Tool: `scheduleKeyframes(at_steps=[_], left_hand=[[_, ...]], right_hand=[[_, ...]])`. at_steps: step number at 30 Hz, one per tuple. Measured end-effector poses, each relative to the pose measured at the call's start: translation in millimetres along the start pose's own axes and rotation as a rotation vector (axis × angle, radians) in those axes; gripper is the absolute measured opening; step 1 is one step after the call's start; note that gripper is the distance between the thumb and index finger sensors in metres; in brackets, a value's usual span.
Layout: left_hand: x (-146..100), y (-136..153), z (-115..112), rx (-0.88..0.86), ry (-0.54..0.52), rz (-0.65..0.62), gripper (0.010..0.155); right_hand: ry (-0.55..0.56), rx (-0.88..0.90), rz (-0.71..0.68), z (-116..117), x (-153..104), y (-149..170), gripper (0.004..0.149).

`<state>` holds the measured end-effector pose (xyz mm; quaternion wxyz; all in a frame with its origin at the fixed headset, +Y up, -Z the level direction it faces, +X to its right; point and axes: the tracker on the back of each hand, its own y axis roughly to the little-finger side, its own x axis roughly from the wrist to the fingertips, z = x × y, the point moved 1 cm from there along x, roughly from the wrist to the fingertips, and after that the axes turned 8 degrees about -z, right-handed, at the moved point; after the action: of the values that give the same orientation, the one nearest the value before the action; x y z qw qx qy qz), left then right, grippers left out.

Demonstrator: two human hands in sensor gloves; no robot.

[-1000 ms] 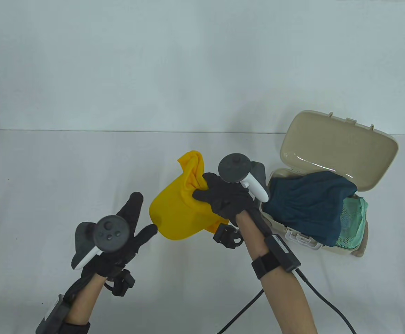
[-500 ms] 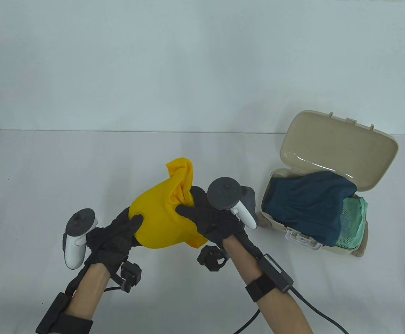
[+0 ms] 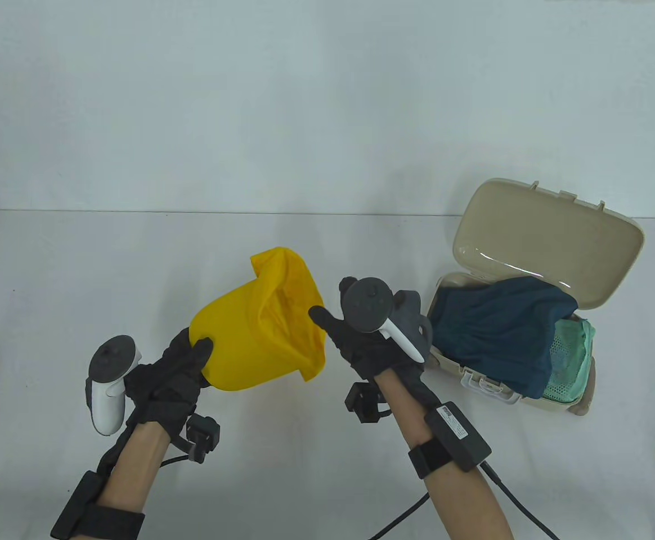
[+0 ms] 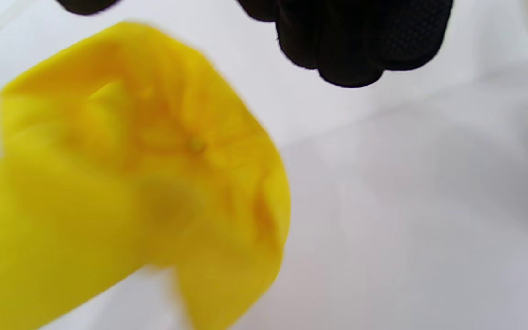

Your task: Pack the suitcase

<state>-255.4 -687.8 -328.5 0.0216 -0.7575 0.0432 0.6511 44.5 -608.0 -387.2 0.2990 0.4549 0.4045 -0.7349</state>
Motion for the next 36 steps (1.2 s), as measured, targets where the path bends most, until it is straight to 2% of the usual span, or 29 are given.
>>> scheduleKeyframes(at_steps=[2, 4, 7, 11, 13, 17, 20, 25, 28, 31, 36], left_hand=[[-0.4, -0.8, -3.9, -0.006, 0.017, -0.01, 0.059], [-0.7, -2.4, -6.9, -0.017, 0.039, -0.026, 0.059], [-0.5, -4.9, -10.5, -0.041, 0.076, -0.051, 0.059], [3.1, -2.1, -14.8, -0.057, 0.145, -0.053, 0.059], [3.6, -0.6, -17.8, -0.075, 0.155, -0.05, 0.059], [3.4, -2.7, -20.0, -0.048, 0.163, -0.052, 0.061], [3.1, -8.0, -22.2, 0.006, 0.176, -0.068, 0.063], [0.1, -32.5, -27.4, 0.221, 0.167, -0.152, 0.073], [-2.5, -53.1, -28.7, 0.36, 0.128, -0.208, 0.075], [-6.0, -69.7, -30.0, 0.517, 0.114, -0.249, 0.077], [-11.0, -79.9, -30.4, 0.931, 0.076, -0.285, 0.08]], right_hand=[[-0.095, 0.091, -0.026, 10.9, 6.6, -5.6, 0.108], [-0.113, 0.151, -0.031, 16.8, 13.3, -8.4, 0.114], [-0.179, 0.269, -0.051, 24.2, 23.2, -10.1, 0.117], [-0.254, 0.521, -0.137, 32.5, 28.2, -15.4, 0.116], [-0.248, 0.576, -0.163, 35.4, 27.0, -19.4, 0.111], [-0.197, 0.591, -0.144, 34.3, 23.4, -19.9, 0.082], [-0.168, 0.617, -0.142, 29.3, 18.2, -17.7, 0.07], [-0.121, 0.597, -0.158, 3.9, 4.9, -15.6, 0.062], [-0.055, 0.577, -0.141, -27.6, -6.3, -3.0, 0.06], [0.016, 0.583, -0.1, -56.9, -17.8, 19.0, 0.06], [0.155, 0.576, 0.03, -102.9, -41.9, 73.8, 0.06]])
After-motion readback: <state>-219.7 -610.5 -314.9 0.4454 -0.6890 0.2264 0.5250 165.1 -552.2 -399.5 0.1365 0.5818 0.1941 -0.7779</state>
